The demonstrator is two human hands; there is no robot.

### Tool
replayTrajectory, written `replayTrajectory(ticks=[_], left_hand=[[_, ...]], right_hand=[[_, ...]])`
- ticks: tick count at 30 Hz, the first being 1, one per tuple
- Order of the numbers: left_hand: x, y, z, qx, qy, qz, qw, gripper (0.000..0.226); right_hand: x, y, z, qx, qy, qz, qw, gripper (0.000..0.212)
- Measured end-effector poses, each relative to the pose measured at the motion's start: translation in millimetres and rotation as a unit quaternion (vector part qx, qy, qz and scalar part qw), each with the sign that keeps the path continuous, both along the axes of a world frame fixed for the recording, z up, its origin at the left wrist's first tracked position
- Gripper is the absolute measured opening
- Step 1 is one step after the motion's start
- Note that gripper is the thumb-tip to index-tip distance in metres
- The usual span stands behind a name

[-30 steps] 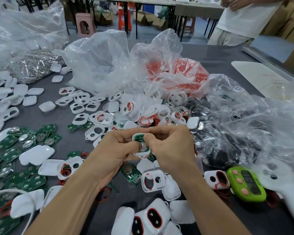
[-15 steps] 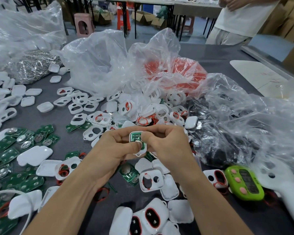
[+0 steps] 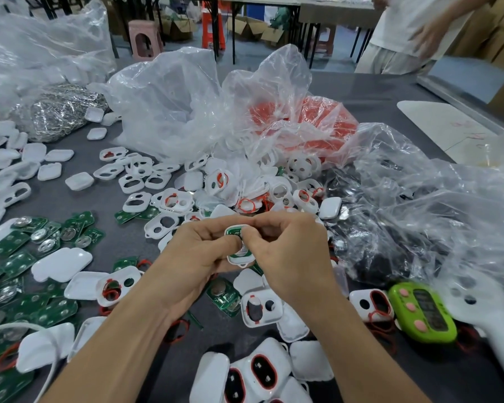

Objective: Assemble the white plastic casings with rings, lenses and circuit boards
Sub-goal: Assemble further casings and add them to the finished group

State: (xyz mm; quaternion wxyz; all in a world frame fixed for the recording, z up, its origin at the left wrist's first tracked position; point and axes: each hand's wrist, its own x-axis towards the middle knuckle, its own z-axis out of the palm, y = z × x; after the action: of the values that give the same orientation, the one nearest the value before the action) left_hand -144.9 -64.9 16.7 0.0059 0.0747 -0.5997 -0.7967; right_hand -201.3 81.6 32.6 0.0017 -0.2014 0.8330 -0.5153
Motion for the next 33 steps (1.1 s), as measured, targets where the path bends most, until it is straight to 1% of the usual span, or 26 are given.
replayTrajectory(ticks=[2,6,8,10,13,16,21,26,28,31,33], left_hand=[[0.2,0.2,-1.0,-0.006,0.0,0.001,1.0,0.041],[1.0,-0.5,-4.0,-0.021,-0.001,0.01,1.0,0.04],[1.7,-0.7,-4.3,-0.03,0.001,0.01,1.0,0.039],[1.9,-0.3,-2.9,-0.017,-0.003,0.013,1.0,0.037],[-0.5,2.4,-0.3,0.003,-0.025,0.049,0.998,0.032],[-2.8,5.4,0.2,0.004,-0.038,0.071,0.997,0.038],[-0.5,7.0,2.5,-0.002,-0.023,0.085,0.996,0.039],[1.1,7.3,2.0,-0.023,-0.035,0.102,0.994,0.034],[0.2,7.5,1.5,-0.026,-0.033,0.098,0.994,0.033],[-1.5,7.8,1.2,-0.019,-0.019,0.096,0.995,0.03],[-1.4,7.1,1.4,-0.002,-0.004,0.087,0.996,0.031]], right_hand=[[-0.1,-0.3,0.4,0.004,0.001,-0.006,1.0,0.007],[0.0,-1.2,0.7,-0.033,-0.036,-0.027,0.998,0.011],[1.7,-2.8,-1.1,-0.043,-0.041,-0.036,0.998,0.012],[2.7,-5.0,-2.9,-0.052,-0.041,-0.043,0.997,0.01],[0.8,-5.4,-4.0,-0.067,-0.057,-0.021,0.996,0.013],[-2.1,-2.9,-4.7,-0.087,-0.087,0.012,0.992,0.014],[-0.4,-4.7,-5.2,-0.093,-0.056,0.023,0.994,0.021],[1.1,-7.7,-8.1,-0.093,-0.039,0.009,0.995,0.015],[0.0,-7.1,-8.4,-0.088,-0.039,0.016,0.995,0.021],[-4.1,-2.5,-5.0,-0.084,-0.095,0.067,0.99,0.023],[-6.0,0.5,-3.2,-0.084,-0.135,0.102,0.982,0.03]])
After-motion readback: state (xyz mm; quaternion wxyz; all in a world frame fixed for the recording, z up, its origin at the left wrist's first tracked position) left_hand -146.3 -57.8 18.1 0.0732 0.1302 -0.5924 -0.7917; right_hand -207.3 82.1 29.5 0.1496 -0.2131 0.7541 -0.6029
